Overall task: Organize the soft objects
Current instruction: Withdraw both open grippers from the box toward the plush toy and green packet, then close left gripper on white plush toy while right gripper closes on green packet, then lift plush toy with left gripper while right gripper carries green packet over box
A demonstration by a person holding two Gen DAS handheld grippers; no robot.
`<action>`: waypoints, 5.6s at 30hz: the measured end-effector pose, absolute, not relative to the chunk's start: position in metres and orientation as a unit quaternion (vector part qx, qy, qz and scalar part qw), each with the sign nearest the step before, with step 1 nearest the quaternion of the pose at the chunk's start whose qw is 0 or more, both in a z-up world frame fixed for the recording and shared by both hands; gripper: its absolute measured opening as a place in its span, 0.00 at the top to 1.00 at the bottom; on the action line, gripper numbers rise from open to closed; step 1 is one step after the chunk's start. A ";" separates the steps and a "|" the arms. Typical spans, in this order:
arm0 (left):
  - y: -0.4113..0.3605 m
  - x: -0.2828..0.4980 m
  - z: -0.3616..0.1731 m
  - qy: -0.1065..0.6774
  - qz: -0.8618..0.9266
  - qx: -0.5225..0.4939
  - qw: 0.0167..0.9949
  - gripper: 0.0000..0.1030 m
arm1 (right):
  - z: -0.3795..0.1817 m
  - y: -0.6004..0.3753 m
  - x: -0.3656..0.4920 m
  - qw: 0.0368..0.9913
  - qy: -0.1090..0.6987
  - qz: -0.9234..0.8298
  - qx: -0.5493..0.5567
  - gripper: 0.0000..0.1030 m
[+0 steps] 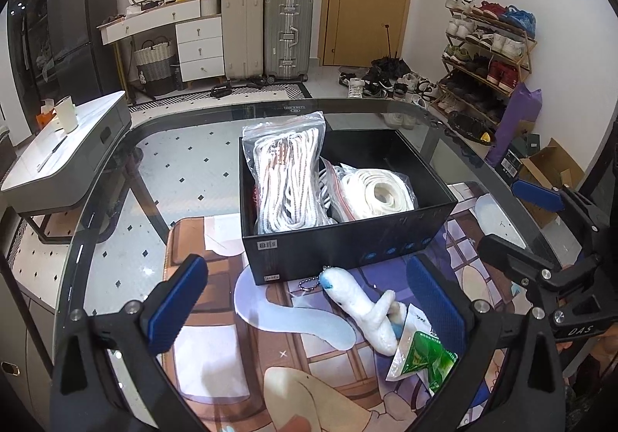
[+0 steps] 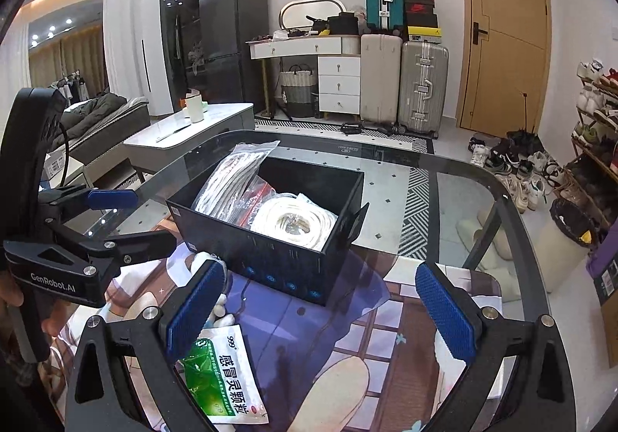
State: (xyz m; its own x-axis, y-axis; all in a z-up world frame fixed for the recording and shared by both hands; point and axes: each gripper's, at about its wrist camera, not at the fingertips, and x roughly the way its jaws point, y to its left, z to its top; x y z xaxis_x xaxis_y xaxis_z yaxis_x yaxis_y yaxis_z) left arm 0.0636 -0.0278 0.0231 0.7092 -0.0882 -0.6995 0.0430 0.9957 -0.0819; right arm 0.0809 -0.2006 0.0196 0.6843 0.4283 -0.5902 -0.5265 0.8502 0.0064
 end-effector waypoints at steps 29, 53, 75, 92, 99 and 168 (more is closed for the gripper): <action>-0.041 0.056 -0.002 0.390 -0.047 -0.035 0.919 0.00 | -0.018 -0.203 0.050 0.888 0.308 0.323 -0.110 0.02; -0.047 0.073 -0.023 0.429 -0.069 -0.057 0.899 0.02 | -0.048 -0.160 0.039 0.819 0.381 0.391 -0.176 0.02; -0.043 0.082 -0.039 0.451 -0.069 -0.089 0.885 0.24 | -0.053 -0.166 0.051 0.811 0.403 0.392 -0.159 0.58; -0.049 0.079 -0.033 0.455 -0.051 -0.068 0.886 0.27 | -0.045 -0.210 0.079 0.851 0.412 0.319 -0.060 0.66; -0.061 0.080 -0.038 0.460 -0.045 -0.068 0.884 0.46 | -0.043 -0.215 0.081 0.852 0.413 0.316 -0.062 0.66; -0.010 0.016 0.035 0.370 -0.023 -0.059 0.927 0.73 | 0.059 -0.168 0.068 0.885 0.349 0.295 -0.086 0.66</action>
State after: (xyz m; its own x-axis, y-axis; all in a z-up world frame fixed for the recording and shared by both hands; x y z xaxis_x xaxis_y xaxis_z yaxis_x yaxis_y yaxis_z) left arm 0.0165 -0.0100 0.0350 0.7254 -0.0871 -0.6828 -0.0006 0.9919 -0.1272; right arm 0.0681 -0.1678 0.0592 0.5821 0.4628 -0.6685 -0.5832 0.8105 0.0533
